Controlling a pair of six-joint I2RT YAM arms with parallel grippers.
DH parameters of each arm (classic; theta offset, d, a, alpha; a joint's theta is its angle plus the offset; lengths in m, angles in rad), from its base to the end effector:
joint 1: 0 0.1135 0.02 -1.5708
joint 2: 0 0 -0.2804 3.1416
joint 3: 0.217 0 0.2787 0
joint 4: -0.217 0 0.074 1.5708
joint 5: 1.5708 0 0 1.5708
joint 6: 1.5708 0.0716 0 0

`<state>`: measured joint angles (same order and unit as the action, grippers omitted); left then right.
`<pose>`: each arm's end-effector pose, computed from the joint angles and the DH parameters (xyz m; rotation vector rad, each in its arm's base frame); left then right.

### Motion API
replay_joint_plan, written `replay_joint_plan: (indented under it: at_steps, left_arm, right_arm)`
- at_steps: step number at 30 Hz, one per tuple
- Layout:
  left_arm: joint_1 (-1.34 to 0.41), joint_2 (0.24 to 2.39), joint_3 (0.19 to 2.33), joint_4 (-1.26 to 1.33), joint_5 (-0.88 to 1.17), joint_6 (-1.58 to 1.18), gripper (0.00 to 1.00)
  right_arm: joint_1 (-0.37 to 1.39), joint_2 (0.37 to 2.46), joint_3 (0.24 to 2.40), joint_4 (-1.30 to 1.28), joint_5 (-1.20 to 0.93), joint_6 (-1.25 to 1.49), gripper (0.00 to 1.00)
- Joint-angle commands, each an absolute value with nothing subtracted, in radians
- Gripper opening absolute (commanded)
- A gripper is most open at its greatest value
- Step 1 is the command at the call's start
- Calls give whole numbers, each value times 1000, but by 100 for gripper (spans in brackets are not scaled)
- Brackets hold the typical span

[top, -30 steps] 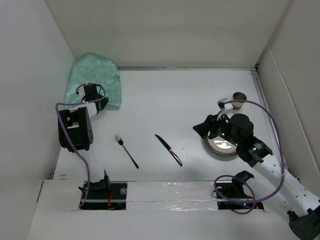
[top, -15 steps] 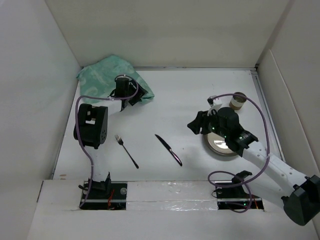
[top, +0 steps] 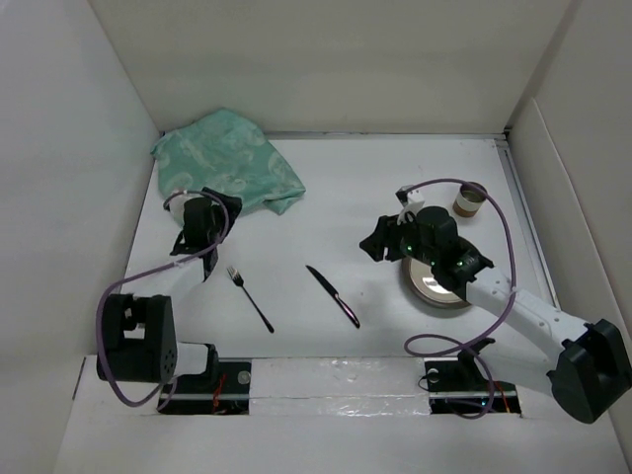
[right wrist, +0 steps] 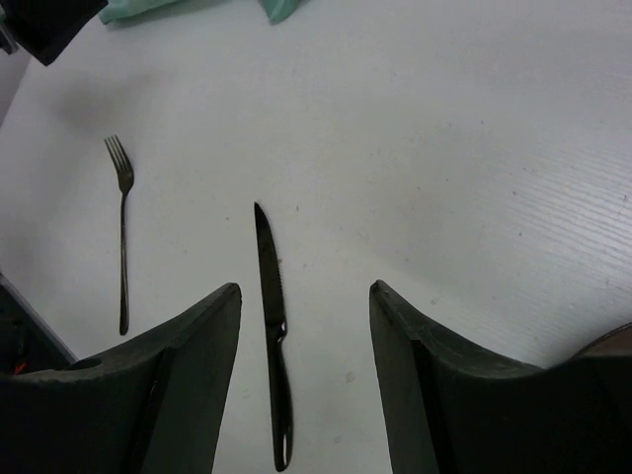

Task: Set the dinner table for one person

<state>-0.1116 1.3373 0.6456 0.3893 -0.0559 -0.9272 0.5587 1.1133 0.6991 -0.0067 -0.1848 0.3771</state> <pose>0.3402 -0.0341 0.2156 -0.8002 1.7525 -0.6565 0.2484 0.1708 0.2515 -0.3111 2.0479 0.7753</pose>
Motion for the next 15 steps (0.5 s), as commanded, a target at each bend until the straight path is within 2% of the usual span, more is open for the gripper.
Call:
replay_joint_plan:
  at_steps: [1, 6, 11, 15]
  left_arm:
    - [-23, 1339, 543, 420, -137, -1096, 68]
    - [23, 1353, 469, 457, -188, -1172, 67]
    - [37, 1438, 541, 404, -257, -1224, 65]
    - [81, 1495, 561, 416, -238, -1249, 64]
  right_arm:
    - [574, 1074, 736, 51, -183, 354, 60]
    - [574, 1042, 719, 29, -169, 345, 60]
    - [574, 1026, 693, 32, -170, 353, 60]
    - [574, 1038, 680, 70, -178, 367, 60]
